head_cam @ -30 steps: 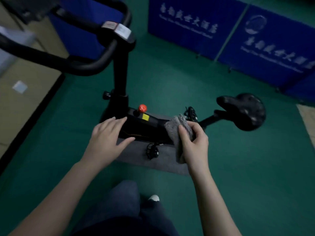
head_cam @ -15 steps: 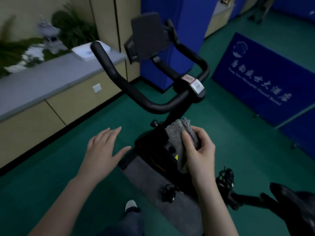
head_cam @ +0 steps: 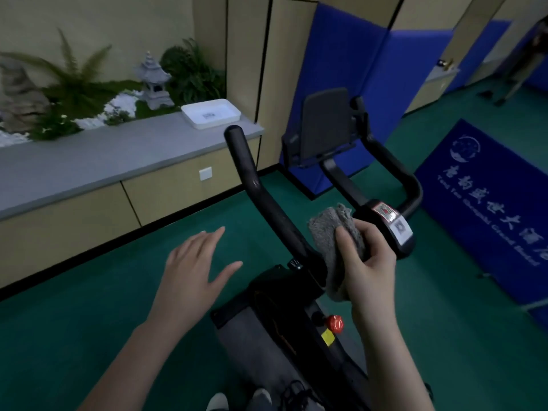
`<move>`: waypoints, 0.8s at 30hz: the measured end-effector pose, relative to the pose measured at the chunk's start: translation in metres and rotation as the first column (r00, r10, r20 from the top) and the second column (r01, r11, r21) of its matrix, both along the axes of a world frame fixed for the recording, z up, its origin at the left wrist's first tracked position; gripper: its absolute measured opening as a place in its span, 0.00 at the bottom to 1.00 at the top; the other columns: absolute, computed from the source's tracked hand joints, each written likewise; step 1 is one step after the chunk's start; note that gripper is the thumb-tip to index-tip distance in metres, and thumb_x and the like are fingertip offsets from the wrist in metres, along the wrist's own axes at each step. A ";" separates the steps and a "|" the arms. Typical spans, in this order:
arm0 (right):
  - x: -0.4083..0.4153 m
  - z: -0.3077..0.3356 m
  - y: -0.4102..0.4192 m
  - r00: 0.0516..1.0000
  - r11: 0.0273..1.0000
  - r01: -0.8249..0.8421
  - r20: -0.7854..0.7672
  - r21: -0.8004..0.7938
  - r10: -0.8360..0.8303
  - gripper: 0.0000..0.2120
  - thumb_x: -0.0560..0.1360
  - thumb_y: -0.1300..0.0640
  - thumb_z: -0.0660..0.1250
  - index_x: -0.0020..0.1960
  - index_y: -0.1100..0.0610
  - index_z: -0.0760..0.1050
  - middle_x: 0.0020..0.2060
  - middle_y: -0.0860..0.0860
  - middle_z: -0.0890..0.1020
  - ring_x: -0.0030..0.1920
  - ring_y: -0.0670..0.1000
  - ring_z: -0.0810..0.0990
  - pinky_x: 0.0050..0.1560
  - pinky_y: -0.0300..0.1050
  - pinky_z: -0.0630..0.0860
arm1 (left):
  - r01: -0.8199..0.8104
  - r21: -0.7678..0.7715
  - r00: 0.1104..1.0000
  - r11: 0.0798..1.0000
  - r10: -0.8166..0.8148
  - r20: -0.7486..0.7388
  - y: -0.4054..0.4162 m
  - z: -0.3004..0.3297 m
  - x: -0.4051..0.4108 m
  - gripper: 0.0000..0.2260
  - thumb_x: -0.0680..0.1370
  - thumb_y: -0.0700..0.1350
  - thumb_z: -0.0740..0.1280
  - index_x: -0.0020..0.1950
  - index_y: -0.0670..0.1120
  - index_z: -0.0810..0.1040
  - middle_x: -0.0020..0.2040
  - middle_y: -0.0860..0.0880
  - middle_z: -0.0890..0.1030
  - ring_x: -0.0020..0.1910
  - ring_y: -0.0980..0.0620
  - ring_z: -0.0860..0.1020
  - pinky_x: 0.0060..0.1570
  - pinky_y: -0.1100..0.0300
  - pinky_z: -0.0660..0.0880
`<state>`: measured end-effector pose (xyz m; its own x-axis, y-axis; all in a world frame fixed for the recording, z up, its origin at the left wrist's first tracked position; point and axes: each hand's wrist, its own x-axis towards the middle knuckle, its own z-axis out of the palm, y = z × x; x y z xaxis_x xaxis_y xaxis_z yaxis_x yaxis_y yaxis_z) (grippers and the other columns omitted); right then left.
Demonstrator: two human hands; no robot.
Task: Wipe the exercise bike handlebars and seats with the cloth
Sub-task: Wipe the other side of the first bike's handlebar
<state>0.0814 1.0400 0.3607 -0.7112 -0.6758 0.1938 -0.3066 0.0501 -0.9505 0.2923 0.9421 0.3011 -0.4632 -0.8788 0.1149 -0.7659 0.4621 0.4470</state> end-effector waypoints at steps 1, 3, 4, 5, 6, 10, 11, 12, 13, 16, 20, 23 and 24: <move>-0.002 0.001 -0.008 1.000 1.000 -0.016 -0.004 0.005 0.016 0.08 0.72 0.44 0.66 0.48 0.45 0.77 0.41 0.50 0.84 0.43 0.59 0.83 0.44 0.60 0.80 | -0.018 0.005 1.000 1.000 0.018 -0.011 -0.003 0.001 0.000 0.39 0.71 0.72 0.43 0.76 0.52 0.57 0.73 0.49 0.67 0.73 0.51 0.61 0.70 0.53 0.56; -0.004 0.002 -0.023 0.998 0.998 -0.056 -0.026 0.019 0.057 0.08 0.73 0.44 0.66 0.49 0.45 0.77 0.41 0.49 0.83 0.43 0.58 0.83 0.45 0.59 0.79 | -0.050 0.011 0.998 0.999 0.051 -0.035 -0.009 0.002 -0.002 0.38 0.72 0.71 0.43 0.76 0.52 0.57 0.73 0.49 0.67 0.73 0.51 0.61 0.70 0.53 0.56; -0.005 0.004 -0.031 0.996 0.996 -0.081 -0.033 0.028 0.082 0.07 0.73 0.45 0.67 0.49 0.46 0.77 0.41 0.49 0.83 0.42 0.57 0.82 0.45 0.59 0.79 | -0.067 0.010 0.997 0.998 0.067 -0.047 -0.012 0.003 -0.003 0.38 0.72 0.71 0.43 0.76 0.52 0.57 0.73 0.50 0.67 0.73 0.51 0.62 0.70 0.53 0.57; -0.007 0.006 -0.038 0.994 0.994 -0.102 -0.034 0.031 0.103 0.06 0.75 0.46 0.68 0.49 0.46 0.77 0.41 0.49 0.83 0.41 0.56 0.82 0.45 0.58 0.79 | -0.081 0.006 0.995 0.997 0.081 -0.055 -0.014 0.003 -0.005 0.37 0.73 0.71 0.43 0.76 0.52 0.57 0.72 0.50 0.67 0.73 0.51 0.62 0.70 0.54 0.57; -0.009 0.007 -0.045 0.992 0.992 -0.121 -0.036 0.025 0.122 0.04 0.76 0.49 0.68 0.50 0.47 0.78 0.41 0.49 0.83 0.42 0.55 0.82 0.45 0.56 0.79 | -0.093 0.000 0.994 0.996 0.093 -0.064 -0.017 0.003 -0.007 0.37 0.73 0.71 0.44 0.76 0.52 0.57 0.72 0.50 0.68 0.72 0.51 0.63 0.70 0.53 0.58; -0.020 0.014 -0.072 0.975 0.978 -0.211 -0.071 0.005 0.211 0.04 0.77 0.55 0.68 0.52 0.52 0.78 0.44 0.48 0.83 0.46 0.49 0.82 0.47 0.44 0.76 | -0.152 -0.005 0.983 0.988 0.151 -0.107 -0.027 0.006 -0.022 0.36 0.74 0.70 0.45 0.76 0.52 0.57 0.71 0.51 0.68 0.71 0.51 0.63 0.70 0.55 0.57; -0.023 0.015 -0.079 0.967 0.970 -0.242 -0.083 -0.002 0.241 0.04 0.77 0.56 0.68 0.52 0.53 0.78 0.44 0.48 0.82 0.46 0.48 0.81 0.47 0.43 0.75 | -0.174 -0.013 0.978 0.985 0.171 -0.116 -0.030 0.008 -0.027 0.35 0.74 0.70 0.45 0.76 0.52 0.57 0.71 0.51 0.68 0.71 0.52 0.64 0.69 0.57 0.57; -0.025 0.016 -0.085 0.960 0.964 -0.267 -0.094 -0.007 0.265 0.04 0.77 0.56 0.68 0.52 0.53 0.78 0.44 0.49 0.82 0.46 0.48 0.81 0.47 0.43 0.75 | -0.188 -0.021 0.975 0.982 0.184 -0.124 -0.033 0.010 -0.031 0.35 0.74 0.69 0.45 0.76 0.52 0.57 0.71 0.51 0.68 0.70 0.52 0.64 0.68 0.58 0.57; -0.026 0.017 -0.090 0.953 0.958 -0.287 -0.100 -0.010 0.285 0.04 0.77 0.57 0.68 0.52 0.53 0.78 0.44 0.49 0.82 0.46 0.48 0.81 0.47 0.43 0.75 | -0.199 -0.028 0.972 0.980 0.194 -0.132 -0.036 0.011 -0.035 0.35 0.74 0.69 0.45 0.76 0.52 0.57 0.71 0.52 0.68 0.70 0.53 0.64 0.67 0.59 0.57; -0.028 0.019 -0.109 0.925 0.932 -0.361 -0.136 -0.033 0.354 0.04 0.77 0.58 0.68 0.52 0.54 0.78 0.43 0.48 0.82 0.45 0.46 0.81 0.47 0.41 0.75 | -0.255 -0.038 0.952 0.966 0.244 -0.186 -0.045 0.015 -0.049 0.34 0.75 0.69 0.47 0.76 0.53 0.57 0.70 0.52 0.68 0.69 0.54 0.65 0.66 0.61 0.57; -0.017 0.030 -0.138 0.858 0.885 -0.455 -0.313 -0.095 0.408 0.06 0.76 0.58 0.67 0.53 0.55 0.78 0.46 0.51 0.81 0.48 0.44 0.80 0.49 0.37 0.75 | -0.289 0.036 0.903 0.957 0.284 -0.322 -0.059 0.023 -0.061 0.31 0.76 0.65 0.54 0.76 0.53 0.57 0.71 0.54 0.67 0.70 0.55 0.63 0.68 0.61 0.57; -0.003 0.045 -0.160 0.796 0.860 -0.491 -0.473 -0.139 0.378 0.08 0.76 0.64 0.67 0.54 0.57 0.79 0.47 0.52 0.79 0.47 0.40 0.77 0.49 0.29 0.70 | -0.284 0.064 0.851 0.957 0.282 -0.443 -0.071 0.027 -0.064 0.31 0.75 0.64 0.56 0.75 0.52 0.61 0.70 0.54 0.69 0.69 0.56 0.66 0.69 0.58 0.64; 0.001 0.050 -0.169 0.778 0.857 -0.492 -0.521 -0.156 0.352 0.09 0.76 0.65 0.68 0.55 0.59 0.79 0.47 0.52 0.79 0.46 0.40 0.76 0.49 0.28 0.70 | -0.285 0.082 0.827 0.955 0.288 -0.483 -0.075 0.029 -0.064 0.31 0.75 0.64 0.57 0.74 0.52 0.62 0.69 0.55 0.70 0.68 0.57 0.68 0.68 0.58 0.65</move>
